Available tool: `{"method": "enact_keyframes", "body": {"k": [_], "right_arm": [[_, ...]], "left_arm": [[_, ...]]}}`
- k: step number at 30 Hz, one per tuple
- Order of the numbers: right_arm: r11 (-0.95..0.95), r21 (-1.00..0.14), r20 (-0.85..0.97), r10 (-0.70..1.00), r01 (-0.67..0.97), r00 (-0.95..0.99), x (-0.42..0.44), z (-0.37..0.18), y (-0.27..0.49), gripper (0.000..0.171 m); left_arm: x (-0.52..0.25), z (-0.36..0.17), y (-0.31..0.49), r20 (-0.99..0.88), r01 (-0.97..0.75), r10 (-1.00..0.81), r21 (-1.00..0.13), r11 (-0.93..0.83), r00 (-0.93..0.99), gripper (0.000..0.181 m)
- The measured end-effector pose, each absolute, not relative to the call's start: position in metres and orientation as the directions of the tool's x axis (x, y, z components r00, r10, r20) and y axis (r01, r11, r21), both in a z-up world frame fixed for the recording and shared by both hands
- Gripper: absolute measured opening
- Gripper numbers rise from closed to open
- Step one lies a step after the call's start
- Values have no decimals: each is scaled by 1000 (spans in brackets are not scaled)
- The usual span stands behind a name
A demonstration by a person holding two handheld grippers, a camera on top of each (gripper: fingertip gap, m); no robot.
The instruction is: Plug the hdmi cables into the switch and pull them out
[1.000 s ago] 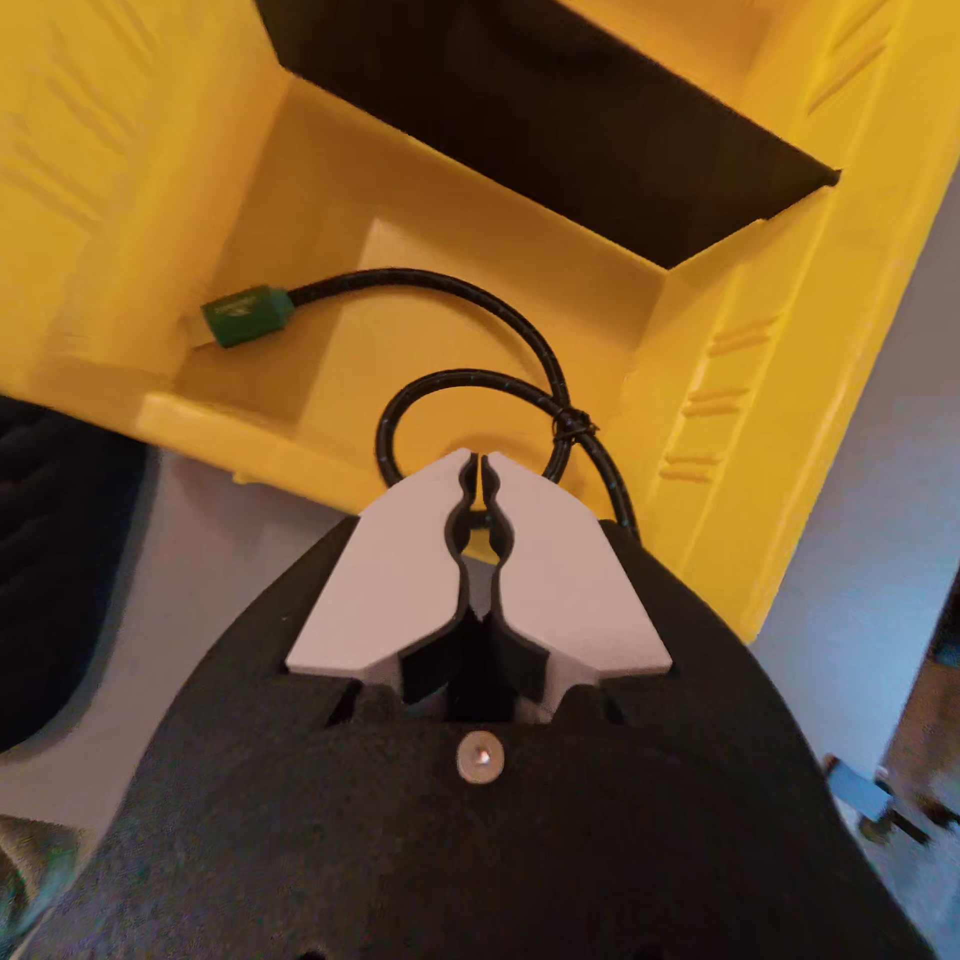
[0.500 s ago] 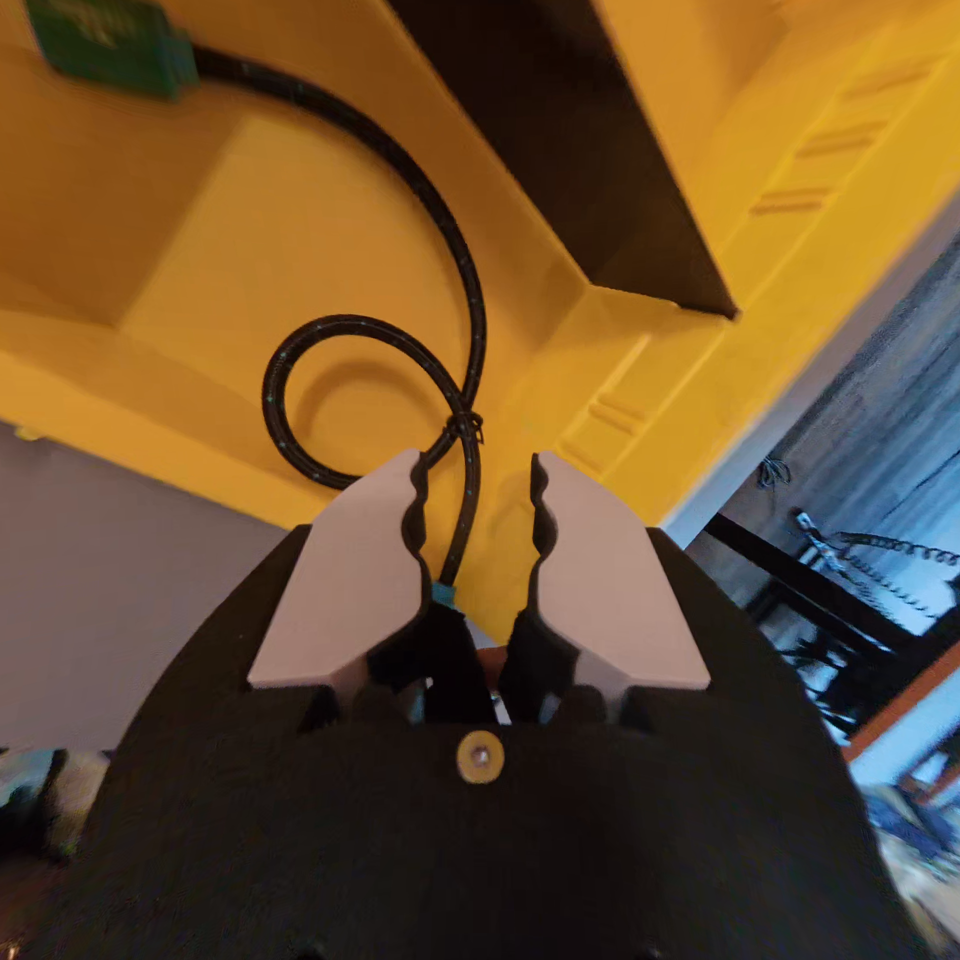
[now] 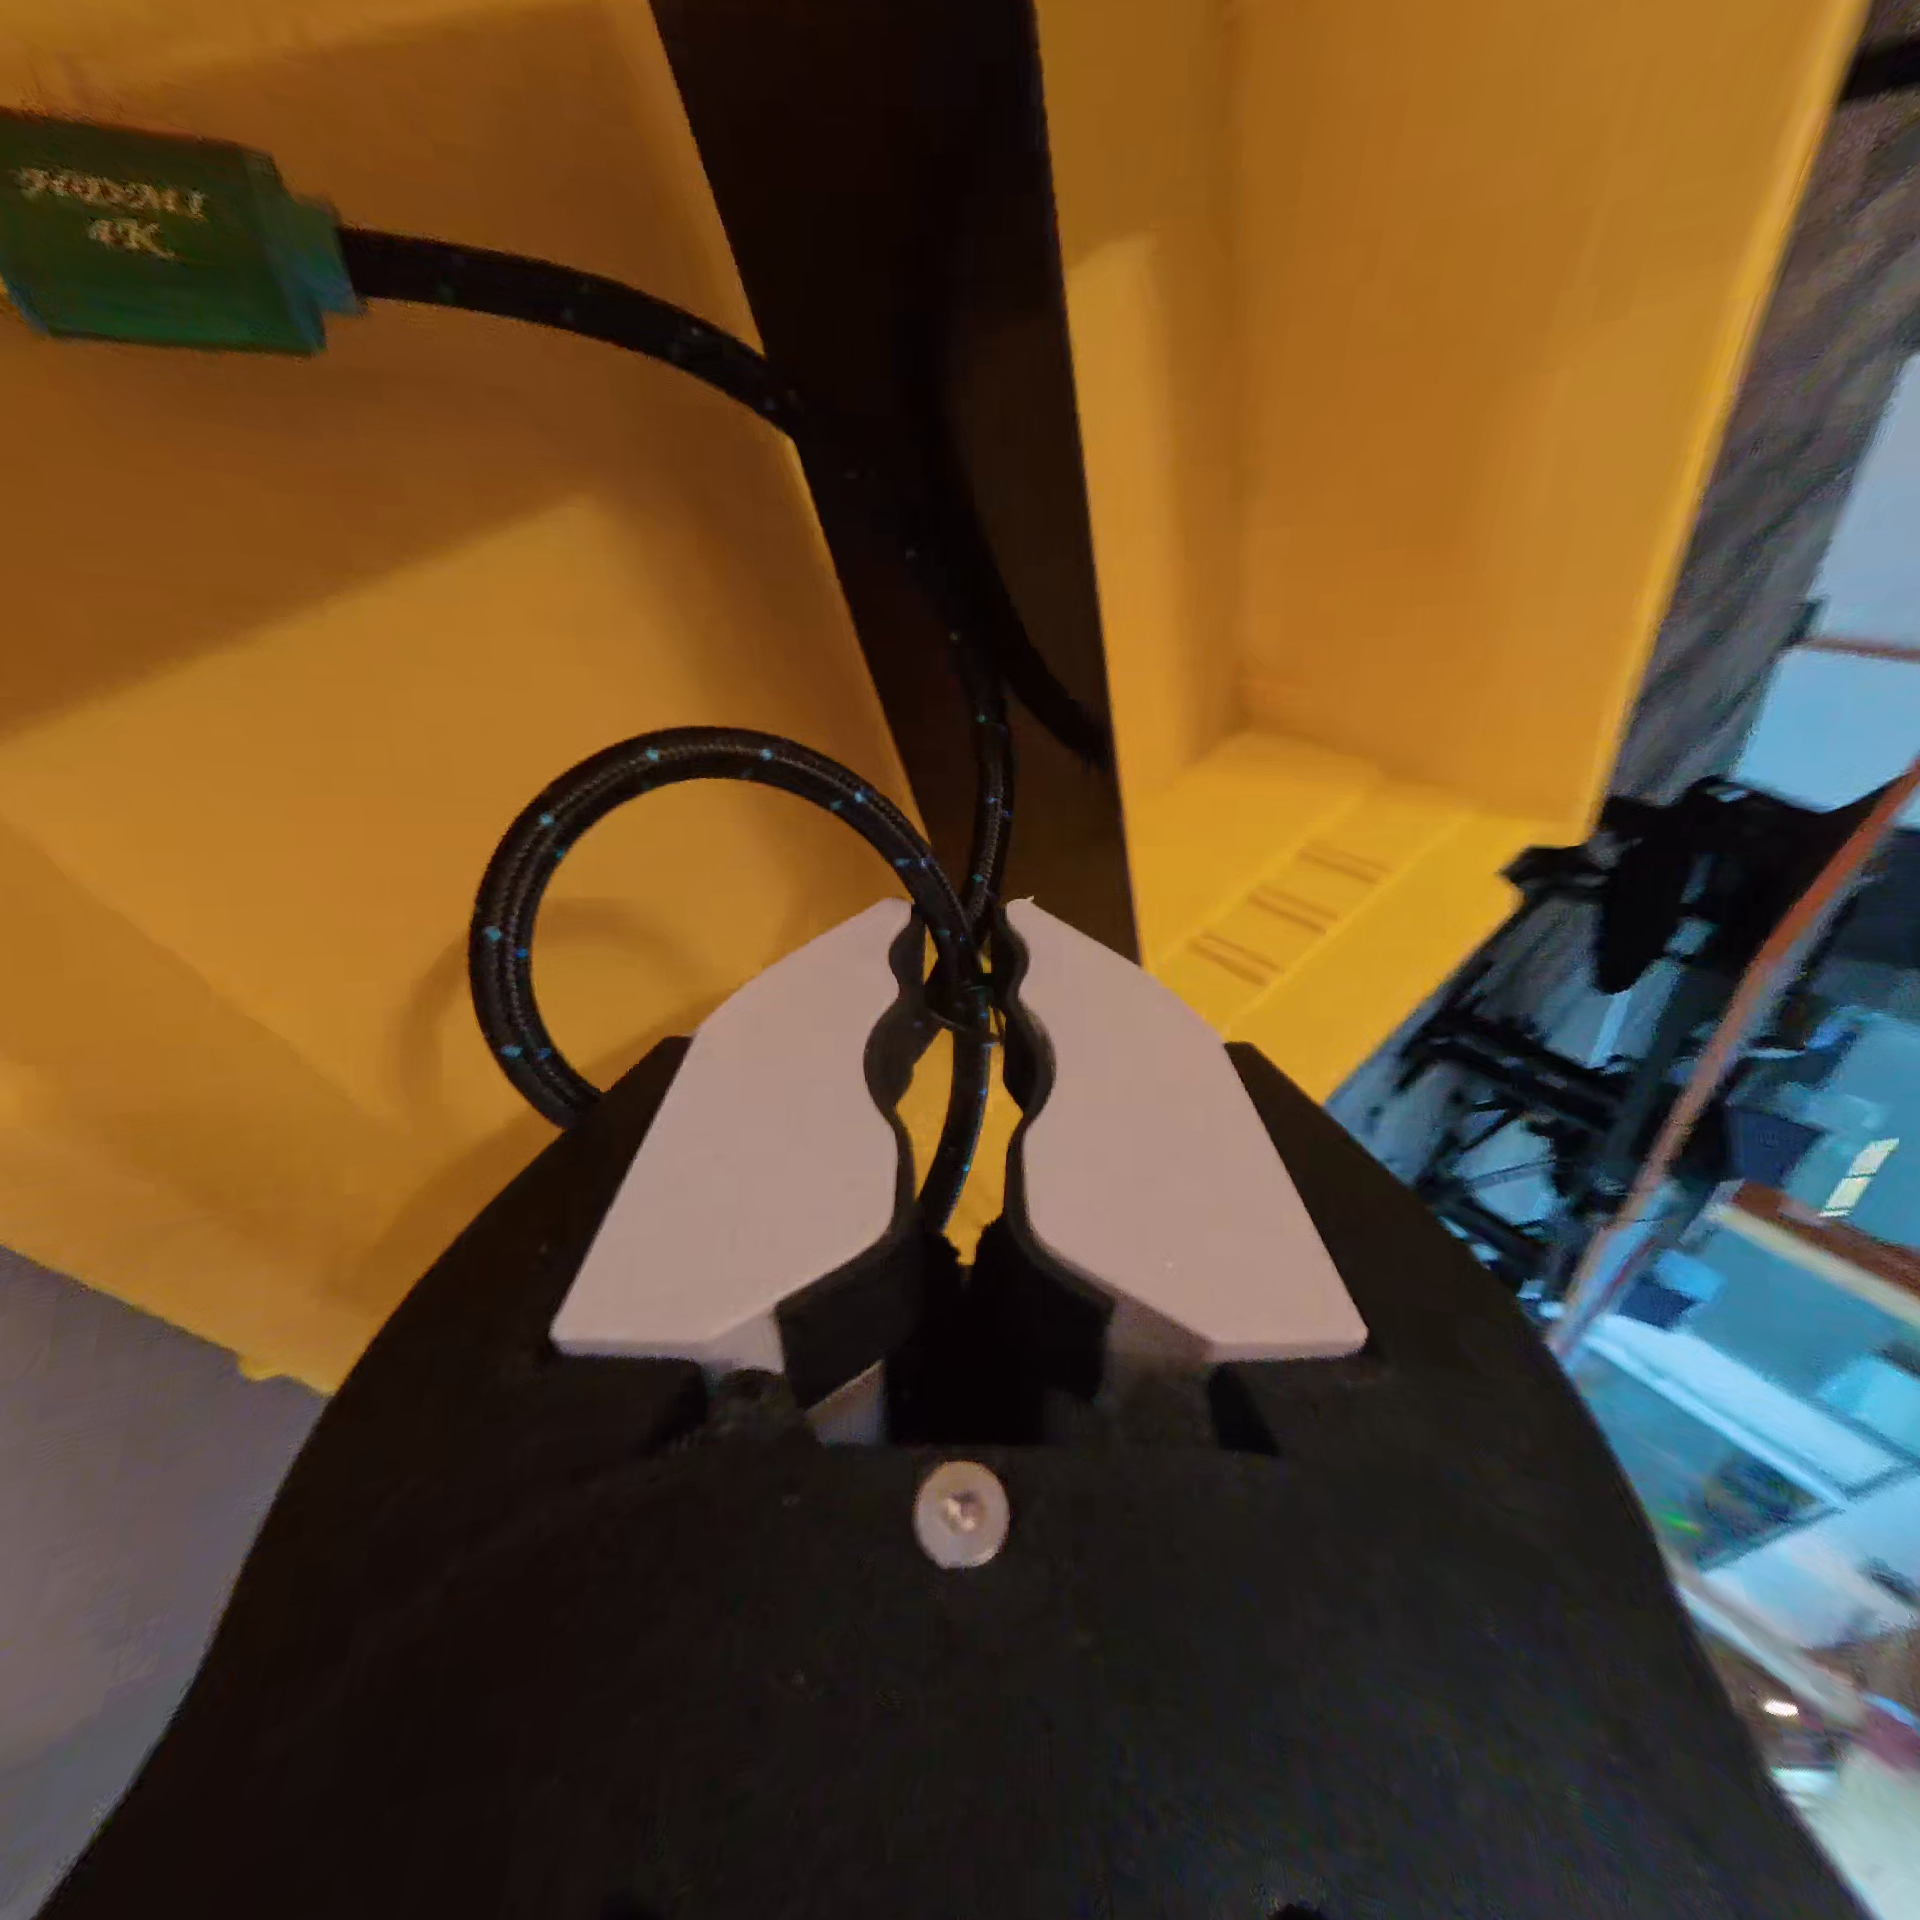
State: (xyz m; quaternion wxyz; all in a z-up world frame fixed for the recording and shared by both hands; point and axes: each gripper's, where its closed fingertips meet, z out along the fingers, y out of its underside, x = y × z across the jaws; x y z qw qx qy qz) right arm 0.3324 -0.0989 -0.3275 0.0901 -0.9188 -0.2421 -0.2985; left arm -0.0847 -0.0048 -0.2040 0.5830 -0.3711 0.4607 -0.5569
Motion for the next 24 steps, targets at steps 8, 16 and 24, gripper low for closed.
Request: {"method": "enact_keyframes", "body": {"k": [8, 16, 24], "right_arm": [[-921, -23, 489, 328, 388, 808, 330, -366, -99, 12], [-961, -129, 410, 173, 245, 895, 318, -318, -109, 35], [-980, 196, 285, 81, 24, 955, 305, -332, -181, 8]], "left_arm": [[-86, -201, -7, -127, 319, -991, -942, 105, -48, 73], [-87, -200, -6, -127, 320, -991, -941, 106, -45, 74], [-87, -200, -9, -130, 322, -990, -941, 107, -51, 74]]}}
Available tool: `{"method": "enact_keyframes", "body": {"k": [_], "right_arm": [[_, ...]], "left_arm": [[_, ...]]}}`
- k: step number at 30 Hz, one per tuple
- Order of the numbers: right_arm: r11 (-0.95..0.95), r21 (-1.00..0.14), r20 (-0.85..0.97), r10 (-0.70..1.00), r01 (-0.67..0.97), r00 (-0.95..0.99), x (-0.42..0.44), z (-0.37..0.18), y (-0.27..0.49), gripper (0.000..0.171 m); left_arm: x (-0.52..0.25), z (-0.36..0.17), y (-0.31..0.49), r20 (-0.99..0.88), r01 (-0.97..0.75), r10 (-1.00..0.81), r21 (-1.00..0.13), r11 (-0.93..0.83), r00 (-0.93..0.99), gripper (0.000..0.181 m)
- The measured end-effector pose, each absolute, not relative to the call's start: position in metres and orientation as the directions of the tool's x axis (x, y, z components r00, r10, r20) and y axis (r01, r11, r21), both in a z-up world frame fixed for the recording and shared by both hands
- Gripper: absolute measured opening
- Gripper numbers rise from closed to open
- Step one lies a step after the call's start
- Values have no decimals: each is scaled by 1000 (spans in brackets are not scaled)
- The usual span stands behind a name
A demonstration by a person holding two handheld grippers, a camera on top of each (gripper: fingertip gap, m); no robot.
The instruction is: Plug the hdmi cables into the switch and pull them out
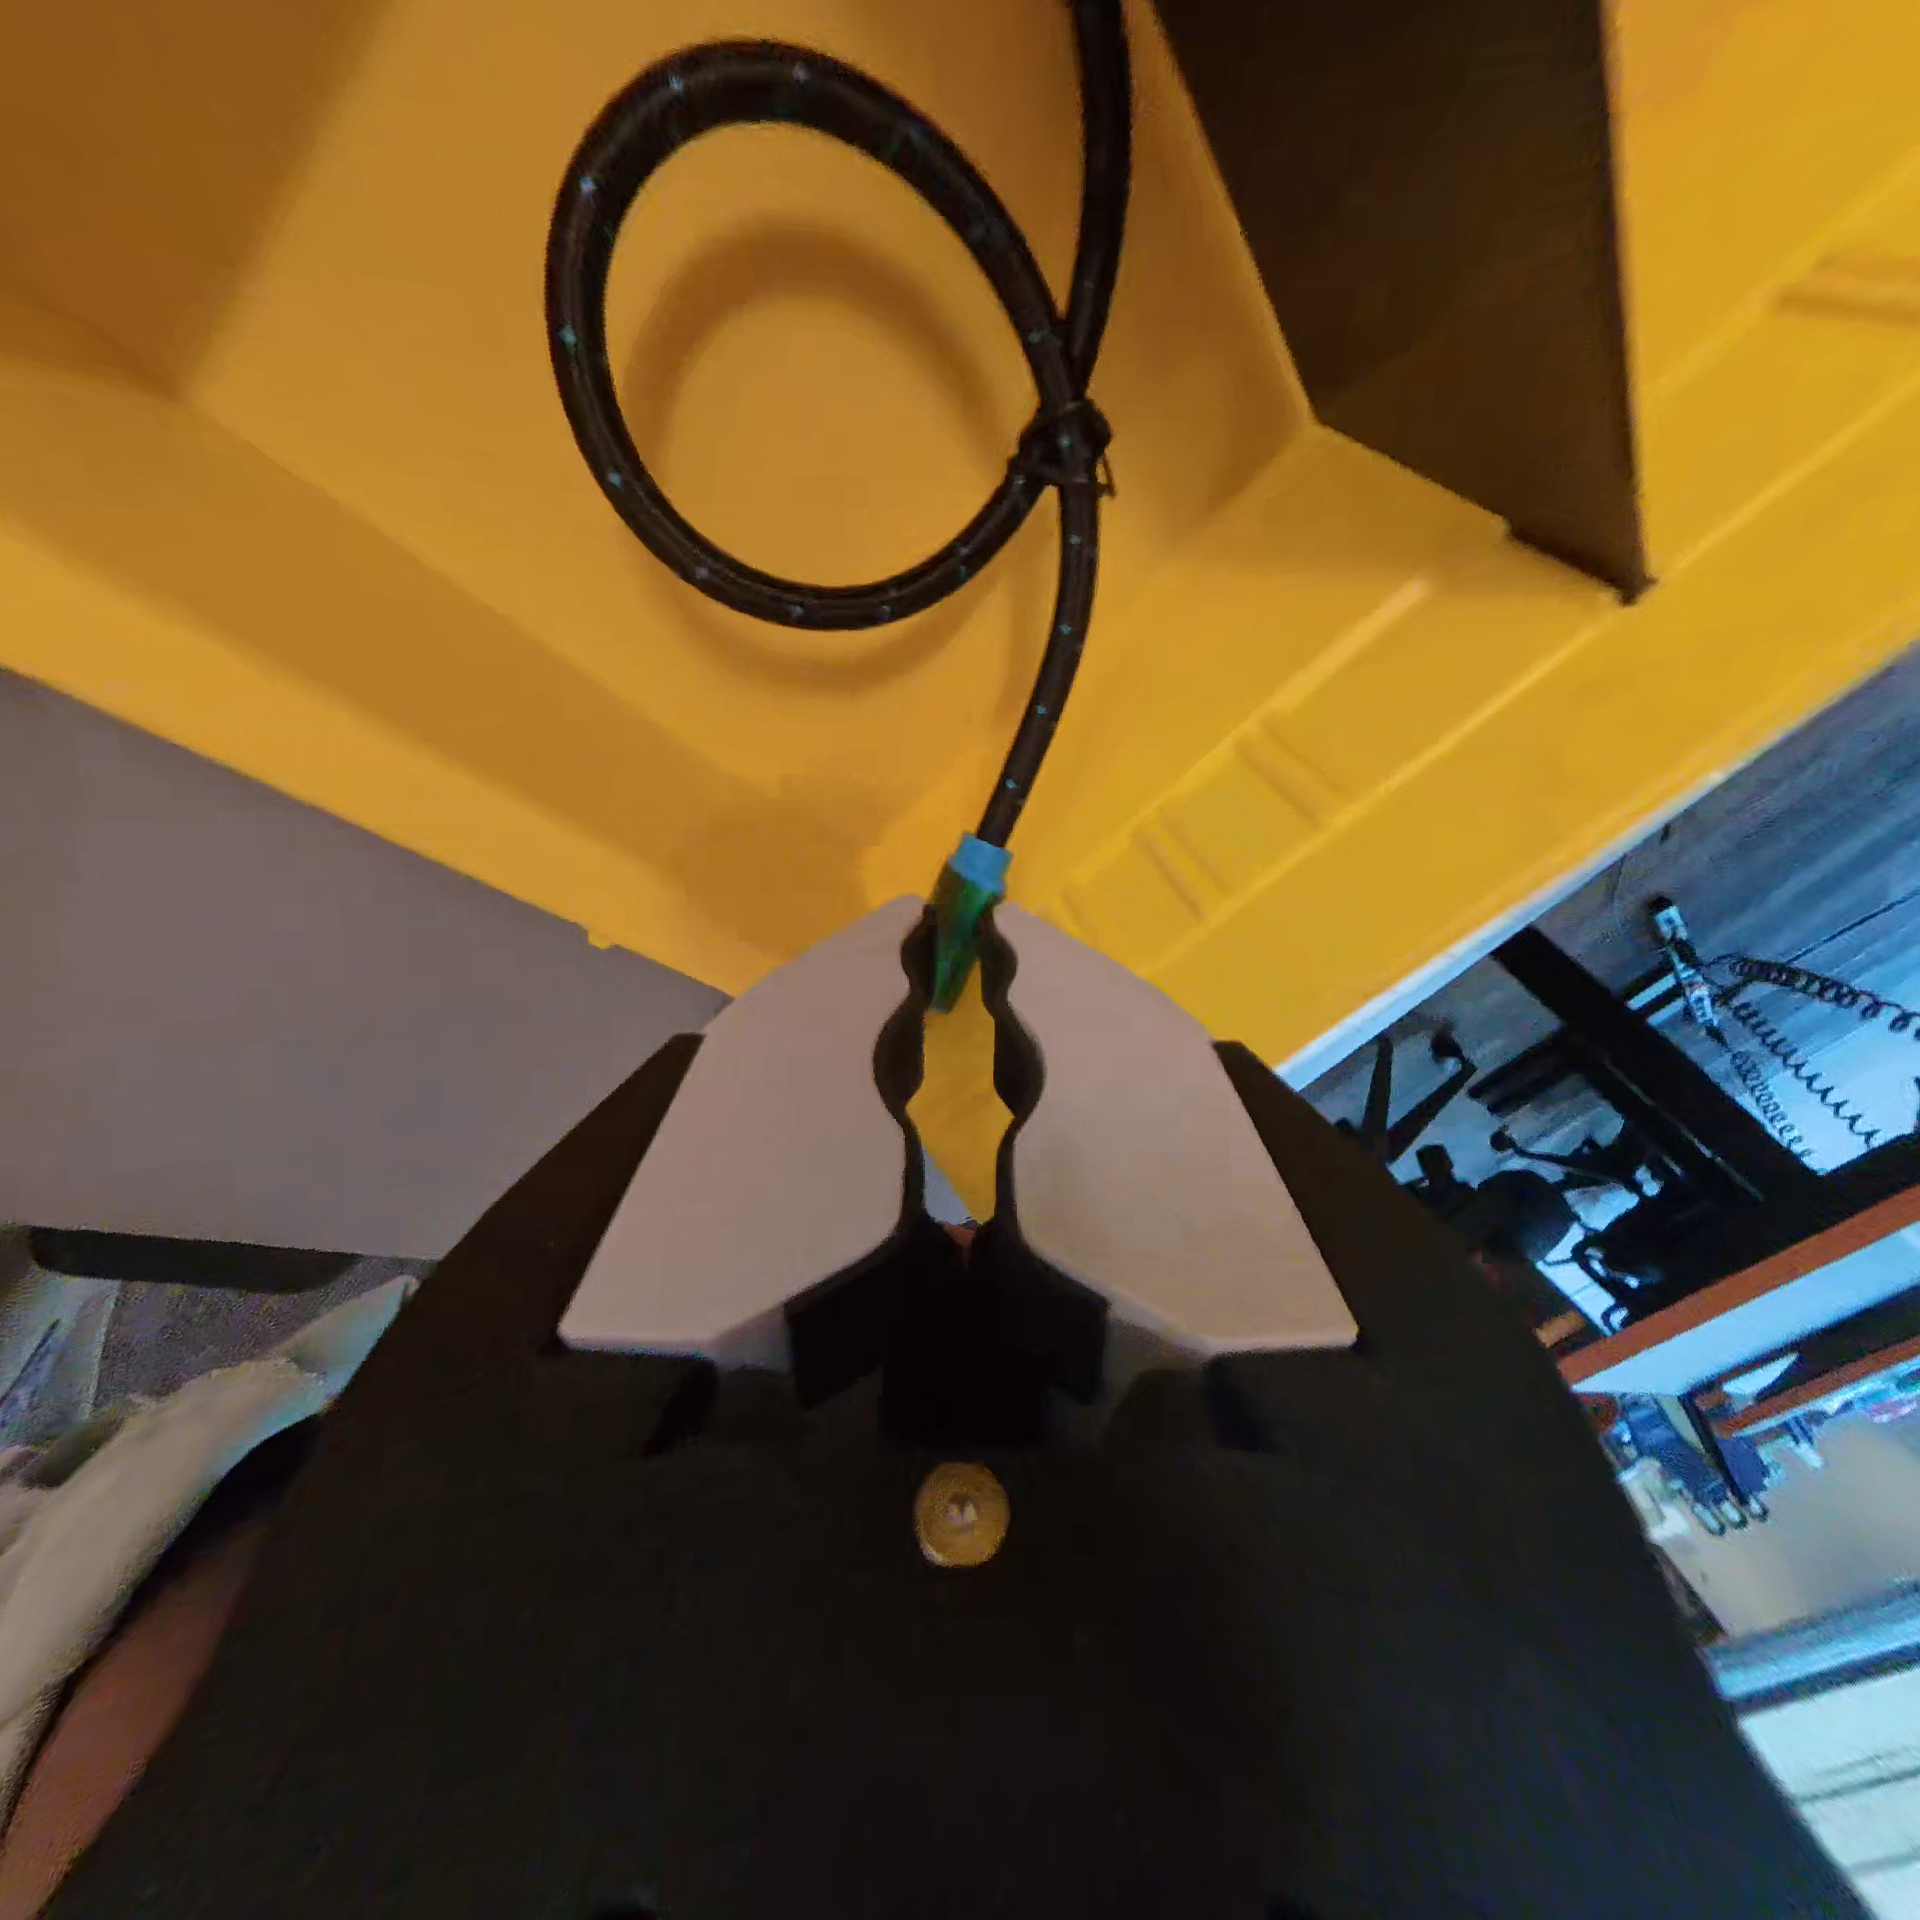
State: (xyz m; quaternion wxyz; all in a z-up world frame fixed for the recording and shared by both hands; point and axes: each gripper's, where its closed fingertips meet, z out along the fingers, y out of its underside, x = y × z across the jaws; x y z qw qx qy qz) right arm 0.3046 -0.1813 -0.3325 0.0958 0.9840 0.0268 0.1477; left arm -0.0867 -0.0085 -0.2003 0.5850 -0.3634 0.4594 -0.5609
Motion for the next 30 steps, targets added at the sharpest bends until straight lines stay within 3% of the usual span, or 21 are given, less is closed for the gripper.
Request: {"method": "enact_keyframes", "body": {"k": [7, 13, 18, 21, 24, 27, 30], "right_arm": [[-959, 281, 301, 111, 23, 947, 311, -364, -180, 4], [-970, 235, 290, 124, 55, 949, 314, -368, -181, 4], [-964, 201, 347, 234, 171, 908, 332, -368, -191, 4], [-979, 5, 379, 190, 203, 906, 328, -355, -180, 4], [-916, -317, 423, 94, 244, 901, 302, -309, -152, 17], [-673, -679, 357, 47, 294, 933, 234, -243, -112, 26], [-315, -902, 207, 283, 295, 936, 121, -192, -82, 30]], "left_arm": [[-88, -199, -7, -129, 326, -991, -939, 107, -45, 74], [-82, -205, -3, -152, 292, -988, -945, 148, 11, 73], [-76, -210, 2, -248, 217, -960, -937, 272, 131, 73], [-74, -211, 3, -279, 198, -946, -930, 309, 166, 73], [-72, -211, 6, -366, 152, -898, -900, 408, 243, 74], [-72, -210, 9, -477, 81, -811, -844, 531, 338, 74], [-71, -208, 7, -587, 8, -692, -760, 650, 420, 73]]}}
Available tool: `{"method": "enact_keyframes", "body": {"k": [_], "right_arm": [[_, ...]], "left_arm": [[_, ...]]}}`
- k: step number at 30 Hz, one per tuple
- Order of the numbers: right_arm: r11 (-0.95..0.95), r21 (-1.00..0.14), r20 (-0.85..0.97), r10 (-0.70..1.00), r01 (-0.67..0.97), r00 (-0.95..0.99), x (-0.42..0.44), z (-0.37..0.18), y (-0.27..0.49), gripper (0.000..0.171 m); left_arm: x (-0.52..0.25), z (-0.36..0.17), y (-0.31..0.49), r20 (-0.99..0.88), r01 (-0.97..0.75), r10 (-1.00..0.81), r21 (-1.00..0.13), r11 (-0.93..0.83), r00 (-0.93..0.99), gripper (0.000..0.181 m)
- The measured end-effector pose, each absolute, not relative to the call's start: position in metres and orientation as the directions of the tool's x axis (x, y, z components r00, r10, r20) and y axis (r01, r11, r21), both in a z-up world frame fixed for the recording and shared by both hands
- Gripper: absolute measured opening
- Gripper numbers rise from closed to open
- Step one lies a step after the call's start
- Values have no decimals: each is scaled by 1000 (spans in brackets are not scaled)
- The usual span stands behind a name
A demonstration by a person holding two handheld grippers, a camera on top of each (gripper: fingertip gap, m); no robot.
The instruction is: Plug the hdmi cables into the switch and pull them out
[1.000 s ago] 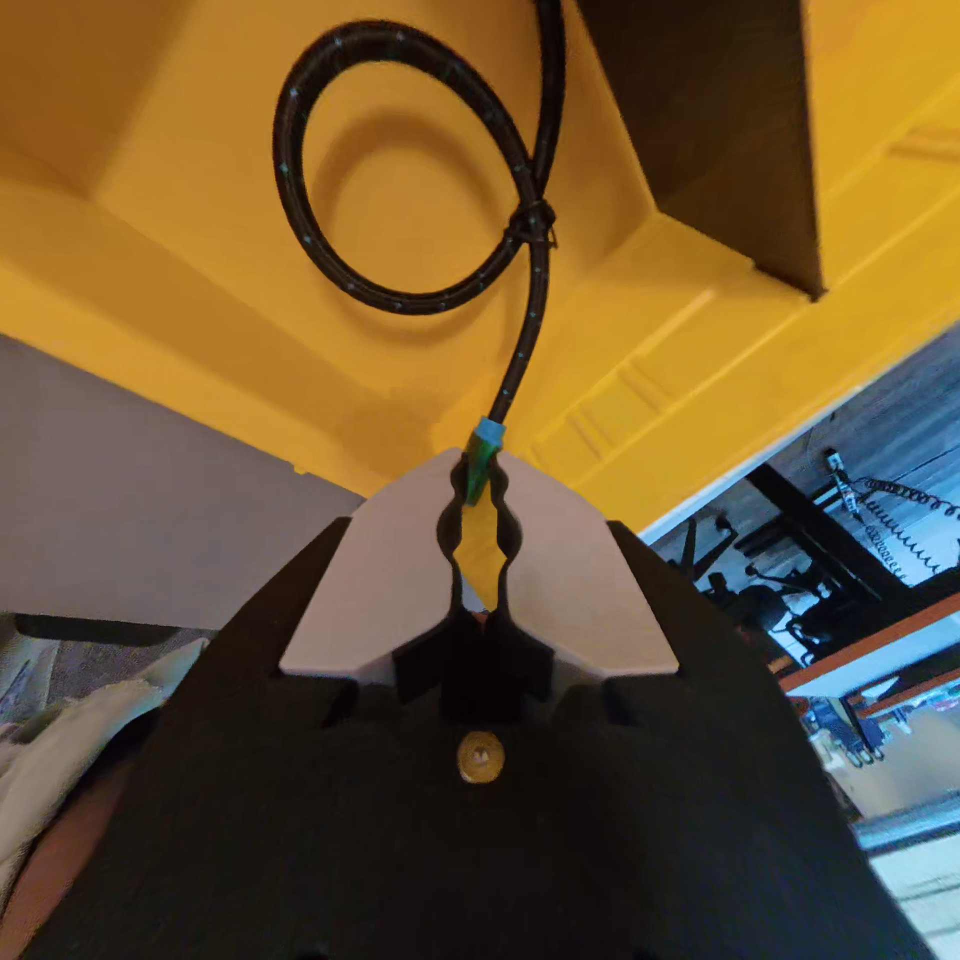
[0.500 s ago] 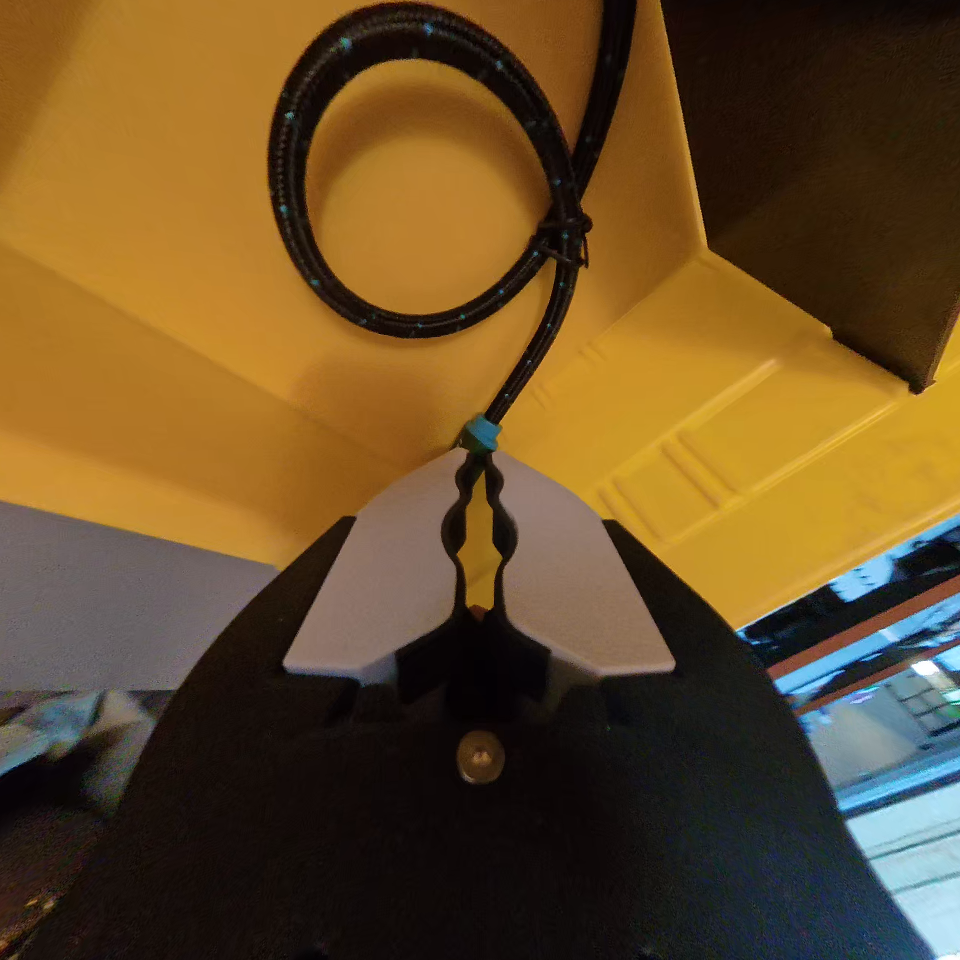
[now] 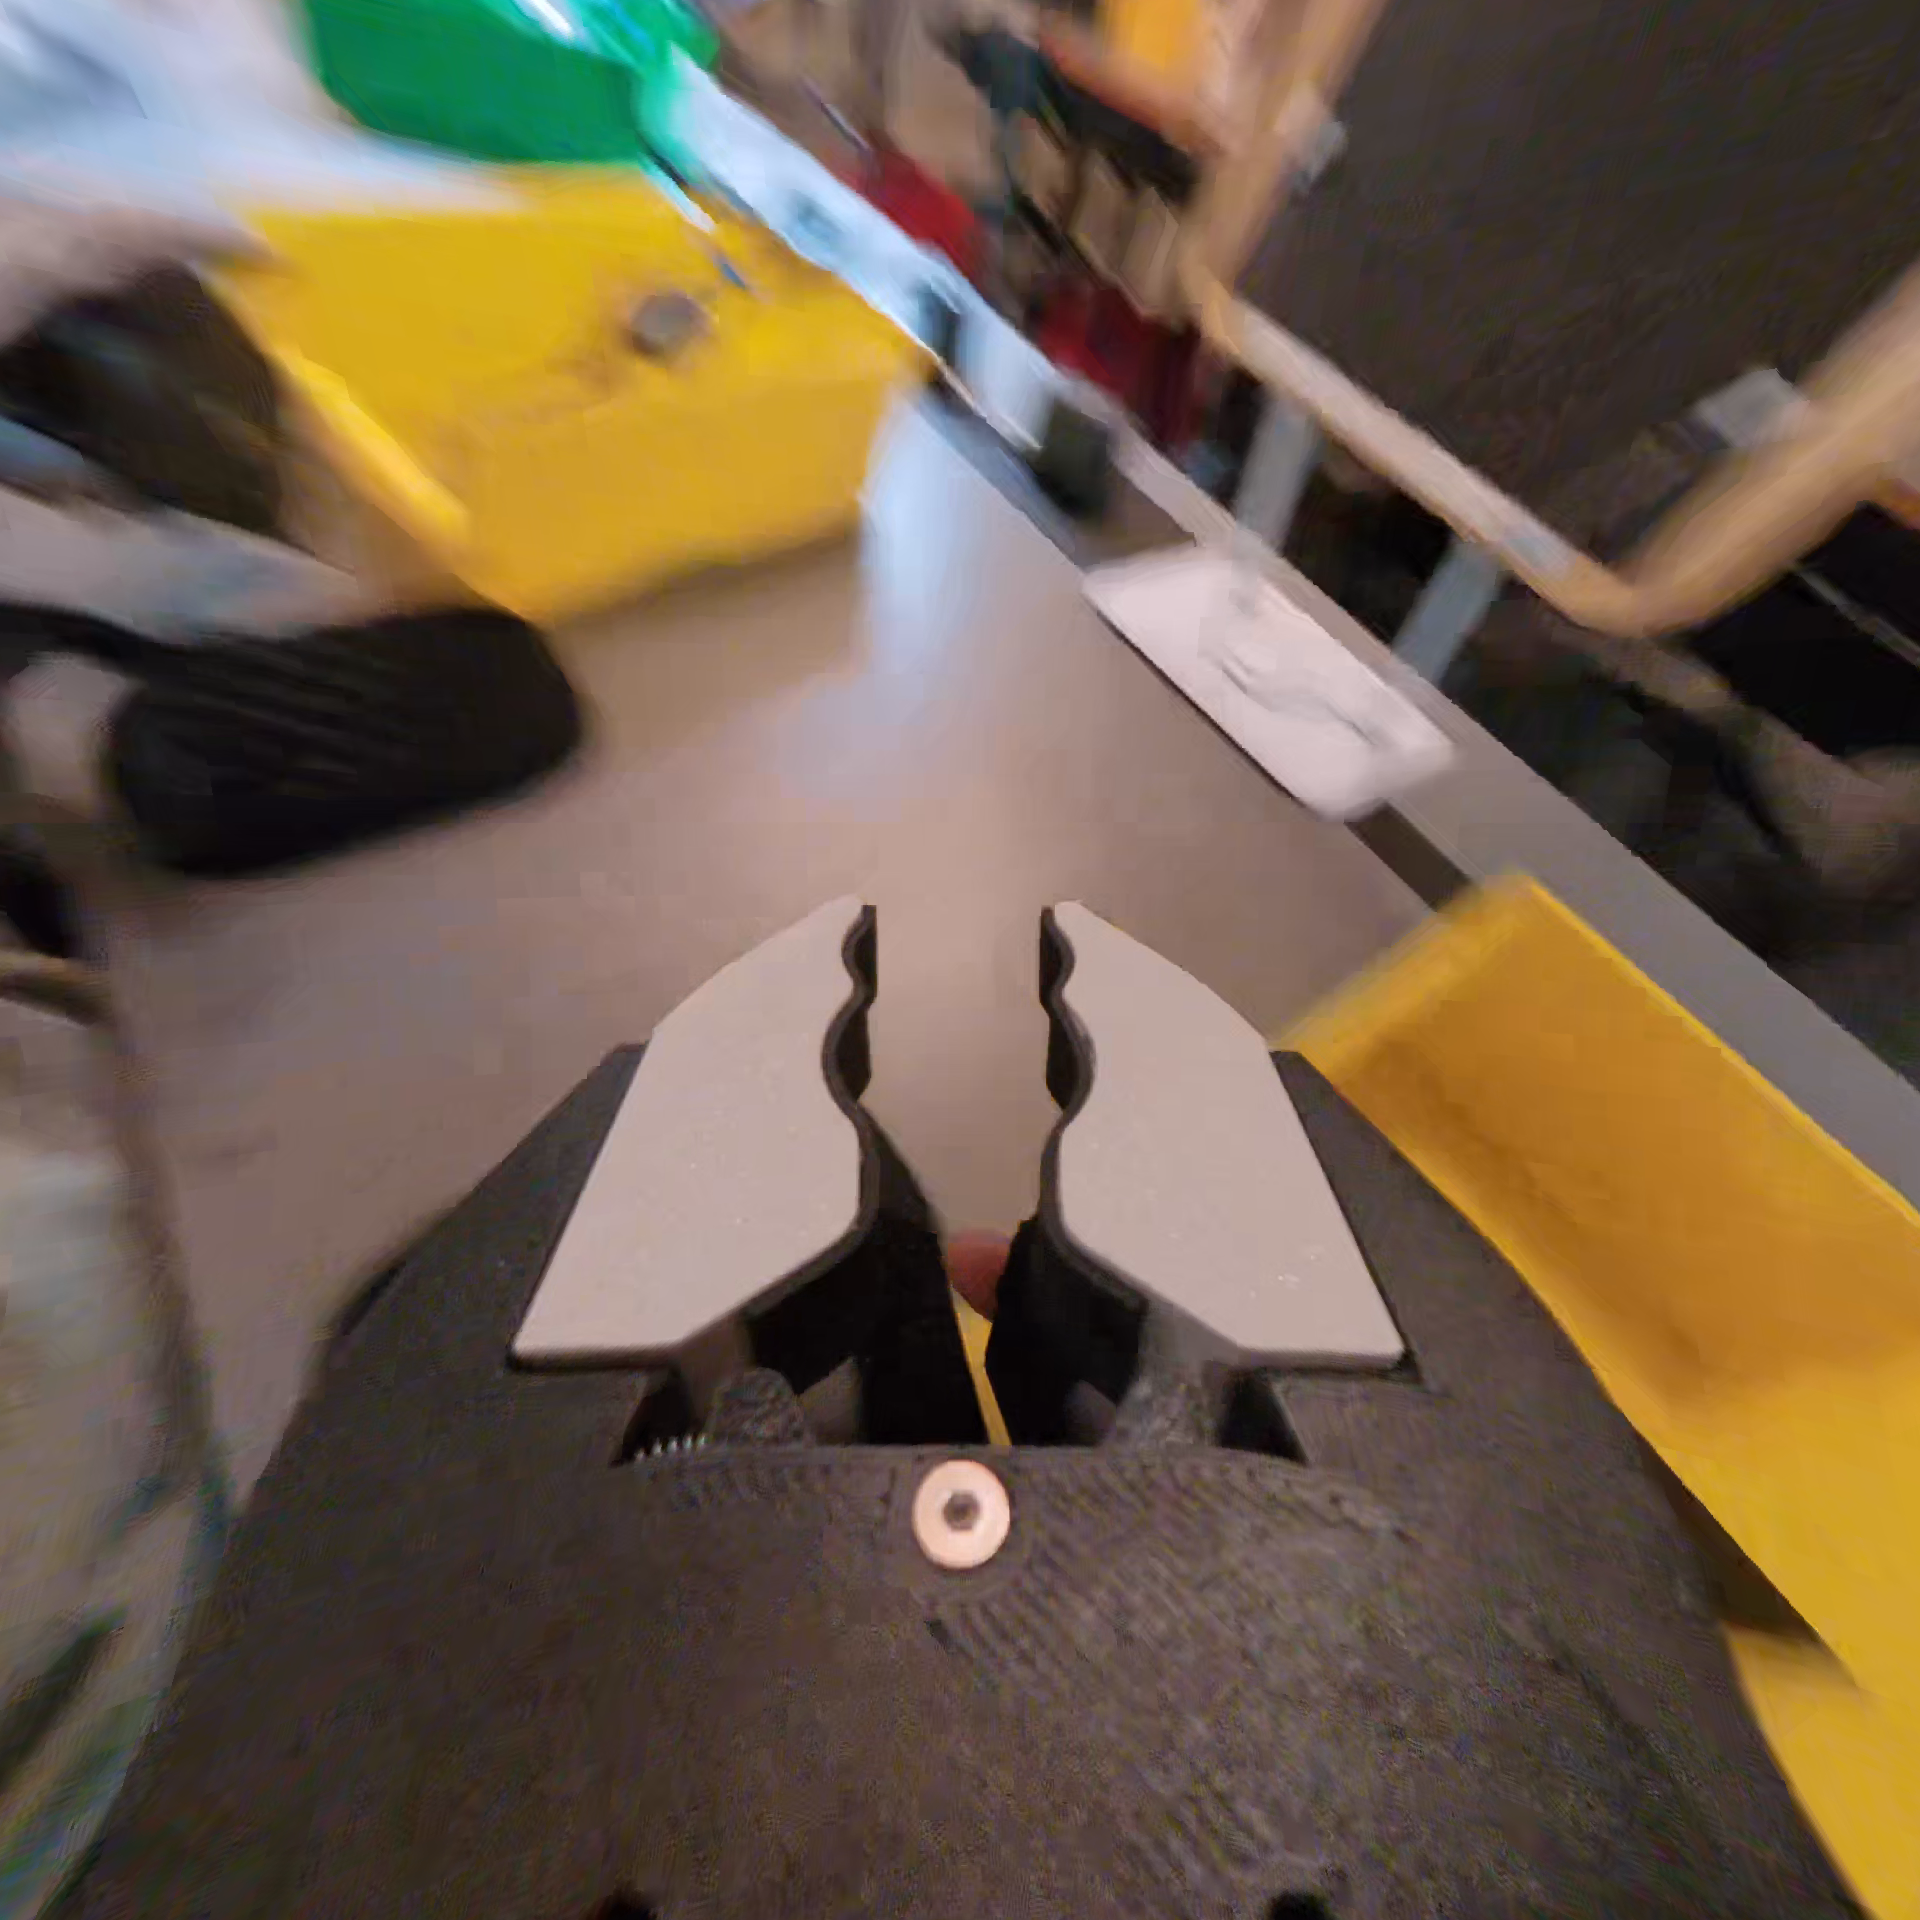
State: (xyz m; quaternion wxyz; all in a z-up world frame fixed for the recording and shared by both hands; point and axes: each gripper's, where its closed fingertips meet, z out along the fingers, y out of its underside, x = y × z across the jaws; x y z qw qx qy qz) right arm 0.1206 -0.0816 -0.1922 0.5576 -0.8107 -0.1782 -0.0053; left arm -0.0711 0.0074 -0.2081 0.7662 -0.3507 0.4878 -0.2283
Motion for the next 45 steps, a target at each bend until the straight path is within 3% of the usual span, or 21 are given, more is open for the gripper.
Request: {"method": "enact_keyframes", "body": {"k": [4, 9, 12, 16, 19, 23, 28, 30, 33, 36, 40, 45], "right_arm": [[-198, -941, 111, 582, 273, 805, 1, -189, -63, 47], [-220, -915, 76, 730, 339, 679, -75, -209, -45, 54], [-233, -879, 120, 738, 417, 664, -87, -219, -36, 44], [-224, -846, 186, 726, 483, 662, -88, -226, -30, 17], [-197, -826, 251, 711, 528, 657, -81, -225, -28, 16], [-139, -742, 518, 503, 656, 692, -17, -182, -23, 14], [-242, -553, 801, 109, 797, 588, 127, -95, -30, 14], [-317, -457, 840, 153, 831, 520, 173, -96, -26, 14], [-410, -364, 781, 355, 836, 514, 228, -140, -13, 14], [-519, -260, 648, 531, 814, 546, 275, -200, -4, 14], [-628, -88, 566, 608, 773, 558, 324, -256, 0, 14], [-605, -81, 482, 672, 792, 562, 333, -293, 5, 14]], "left_arm": [[-69, -205, -1, -687, -60, -557, -653, 755, 466, 73], [-62, -210, -9, -765, -133, -448, -559, 818, 463, 73], [-59, -213, -11, -789, -157, -408, -524, 837, 459, 73], [-58, -215, -10, -799, -188, -363, -498, 847, 479, 74], [-56, -216, -13, -784, -150, -423, -535, 831, 454, 73], [-63, -207, -12, -614, 35, -677, -730, 683, 407, 81], [-90, -186, 10, -295, 286, -876, -864, 415, 381, 69], [-101, -179, 19, -168, 384, -920, -871, 307, 354, 64], [-113, -173, 29, -59, 466, -943, -859, 214, 326, 61], [-116, -174, 36, -52, 459, -937, -862, 216, 344, 60], [-114, -178, 39, -55, 447, -936, -868, 217, 346, 59], [-111, -184, 42, -47, 432, -938, -879, 203, 344, 58]]}}
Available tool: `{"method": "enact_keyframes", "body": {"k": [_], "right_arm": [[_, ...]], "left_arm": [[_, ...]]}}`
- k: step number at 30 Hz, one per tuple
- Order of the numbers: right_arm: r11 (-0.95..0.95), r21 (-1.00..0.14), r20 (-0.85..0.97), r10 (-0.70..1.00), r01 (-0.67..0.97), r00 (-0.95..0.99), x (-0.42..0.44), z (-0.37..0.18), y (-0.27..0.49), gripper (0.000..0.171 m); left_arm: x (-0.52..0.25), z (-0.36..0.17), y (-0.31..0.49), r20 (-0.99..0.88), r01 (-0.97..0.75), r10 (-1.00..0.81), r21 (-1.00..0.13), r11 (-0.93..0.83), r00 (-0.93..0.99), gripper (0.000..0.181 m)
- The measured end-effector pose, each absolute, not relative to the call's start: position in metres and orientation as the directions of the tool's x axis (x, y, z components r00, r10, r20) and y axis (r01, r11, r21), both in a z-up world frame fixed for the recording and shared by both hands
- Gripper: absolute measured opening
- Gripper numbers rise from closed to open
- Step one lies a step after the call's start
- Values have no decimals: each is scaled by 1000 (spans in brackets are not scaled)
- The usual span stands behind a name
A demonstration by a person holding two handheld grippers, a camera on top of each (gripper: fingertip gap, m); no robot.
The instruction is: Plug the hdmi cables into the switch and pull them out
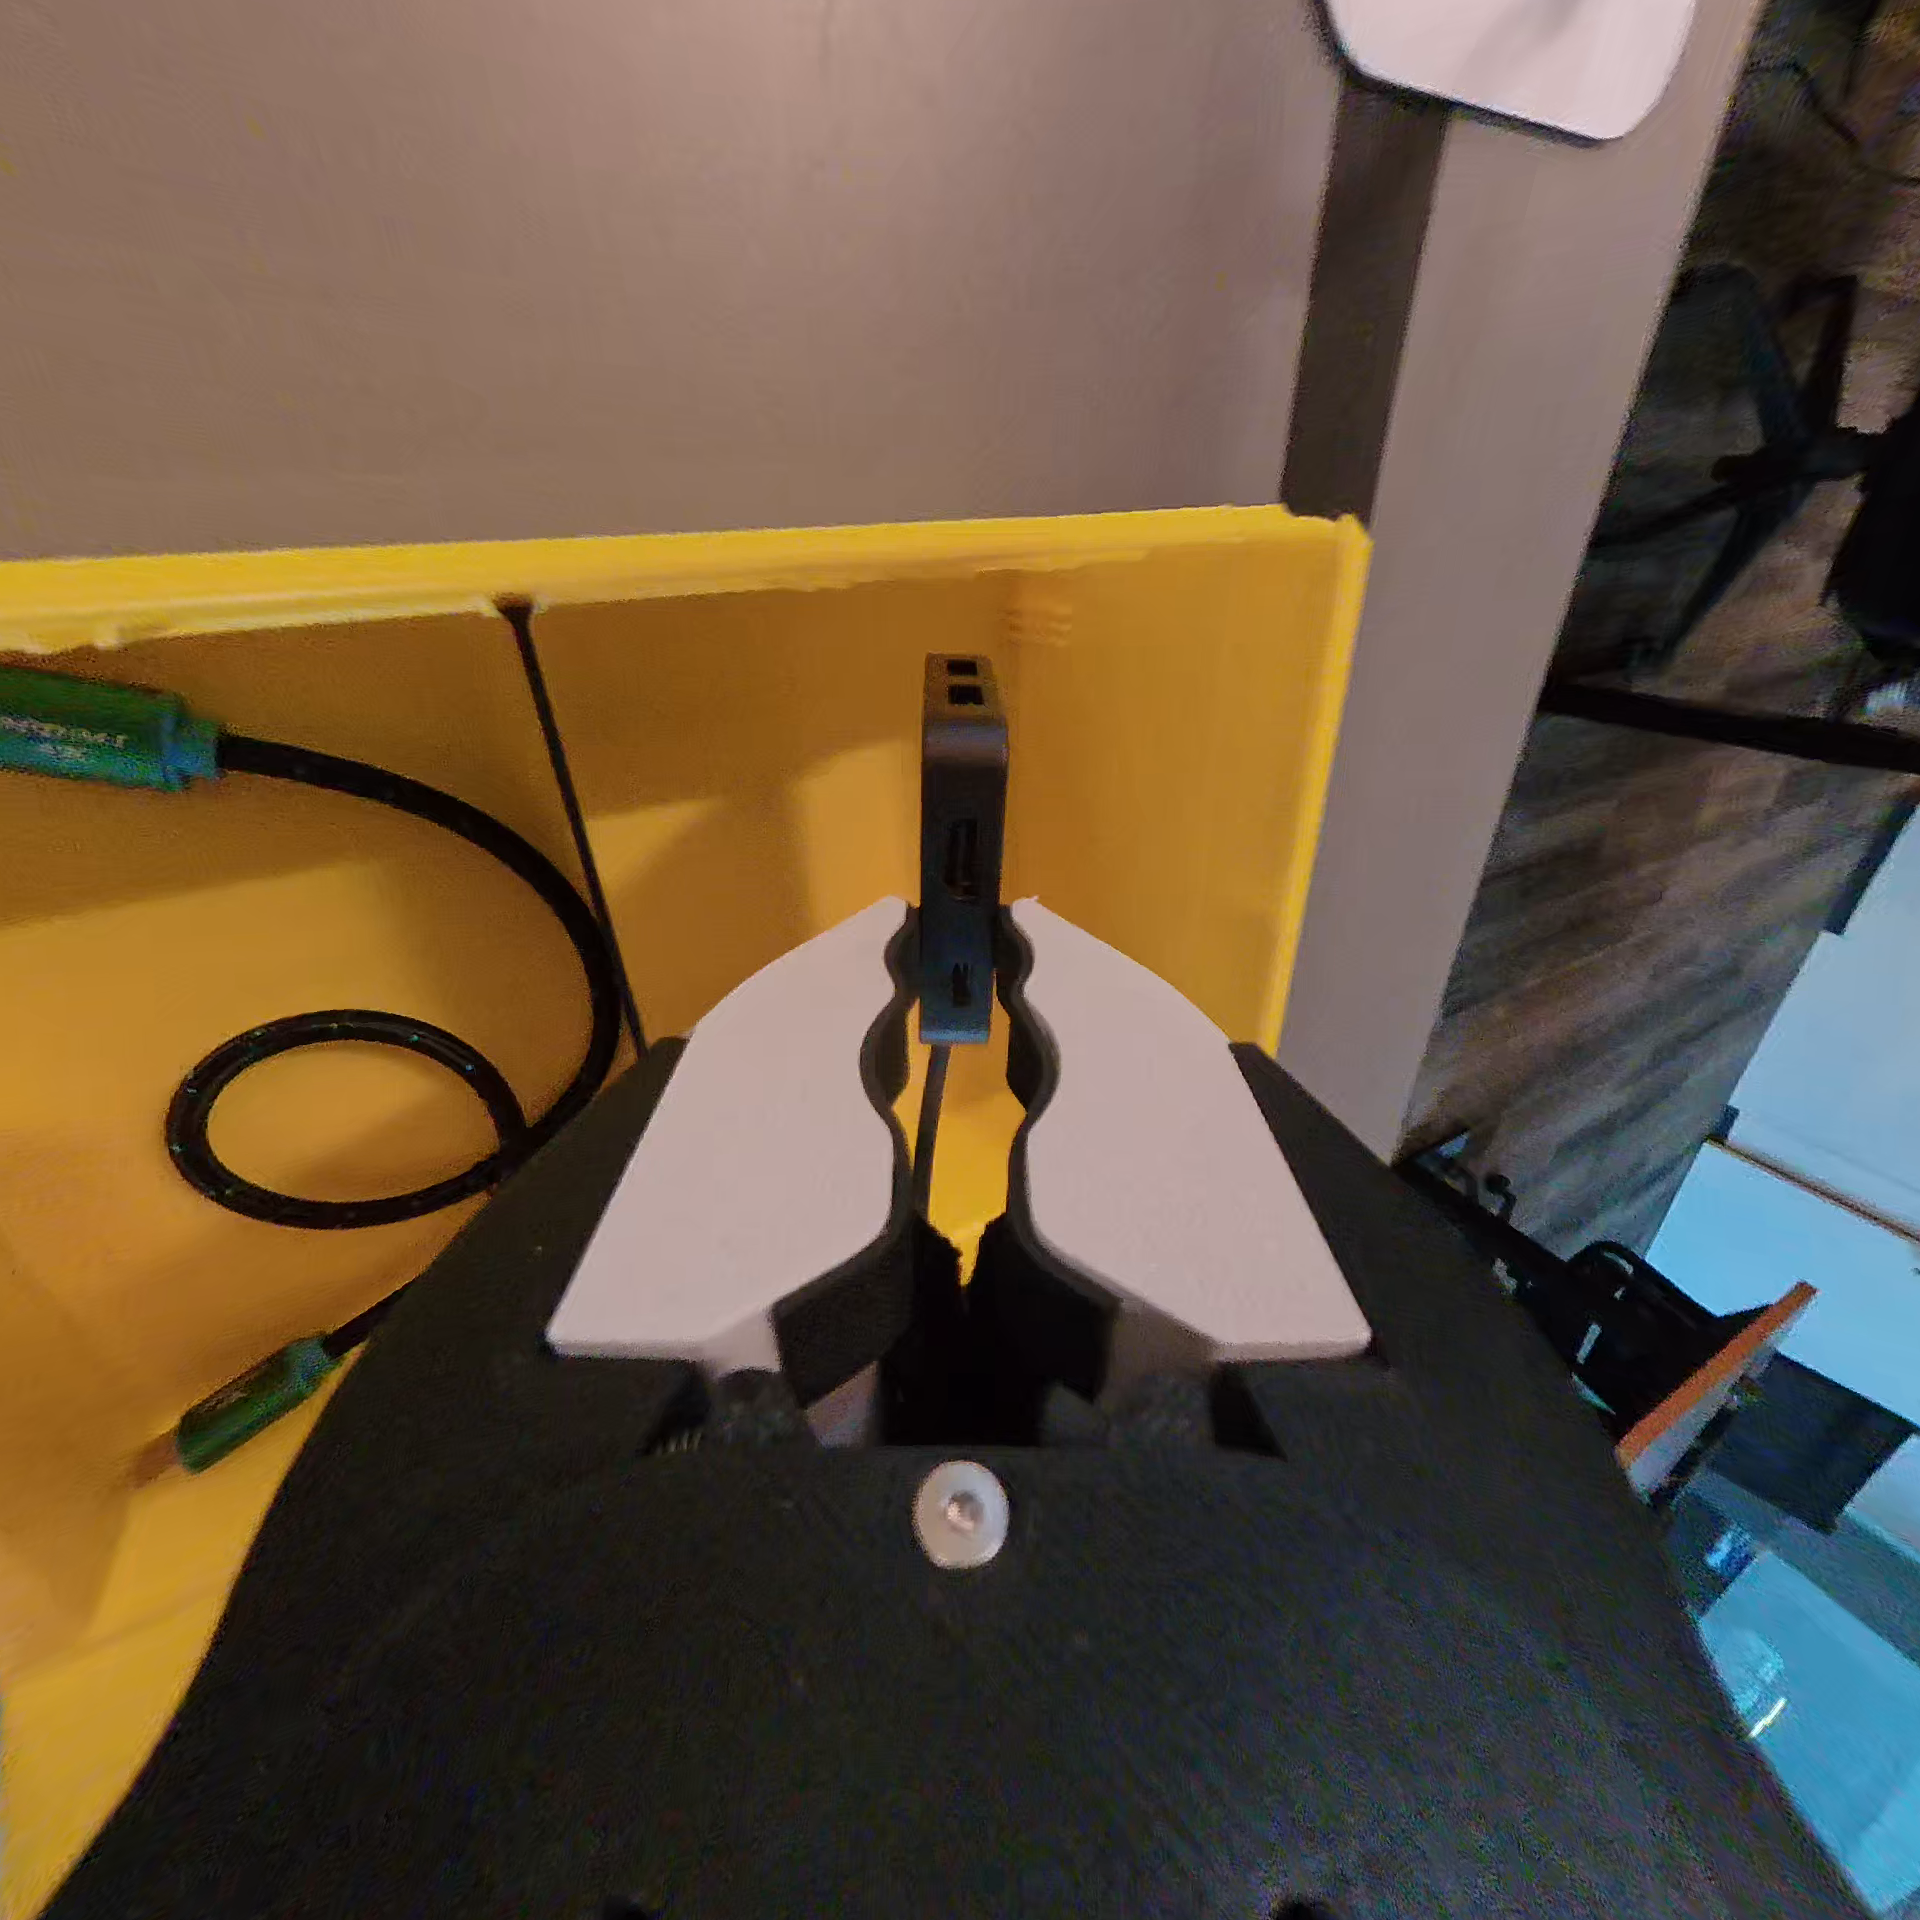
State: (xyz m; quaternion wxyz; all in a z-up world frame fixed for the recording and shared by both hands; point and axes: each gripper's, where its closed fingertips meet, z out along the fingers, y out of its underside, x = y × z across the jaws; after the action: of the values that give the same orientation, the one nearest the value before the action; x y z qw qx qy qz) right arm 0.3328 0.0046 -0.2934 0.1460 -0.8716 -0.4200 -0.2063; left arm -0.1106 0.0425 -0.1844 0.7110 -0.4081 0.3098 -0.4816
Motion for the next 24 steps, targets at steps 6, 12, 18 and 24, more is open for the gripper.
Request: {"method": "enact_keyframes", "body": {"k": [6, 12, 18, 24], "right_arm": [[-535, -105, 480, 711, 838, 514, 331, -318, 16, 14], [-532, -170, 567, 635, 830, 524, 341, -321, 29, 15], [-561, -223, 660, 515, 798, 547, 352, -302, 36, 13], [-747, -218, 506, 463, 628, 727, 367, -300, 5, 15]], "left_arm": [[-112, -183, 42, -61, 427, -932, -877, 221, 357, 56], [-112, -184, 43, -65, 422, -929, -878, 227, 364, 55], [-110, -185, 43, -63, 418, -930, -880, 223, 363, 54], [-111, -184, 42, -62, 424, -930, -877, 224, 362, 53]]}}
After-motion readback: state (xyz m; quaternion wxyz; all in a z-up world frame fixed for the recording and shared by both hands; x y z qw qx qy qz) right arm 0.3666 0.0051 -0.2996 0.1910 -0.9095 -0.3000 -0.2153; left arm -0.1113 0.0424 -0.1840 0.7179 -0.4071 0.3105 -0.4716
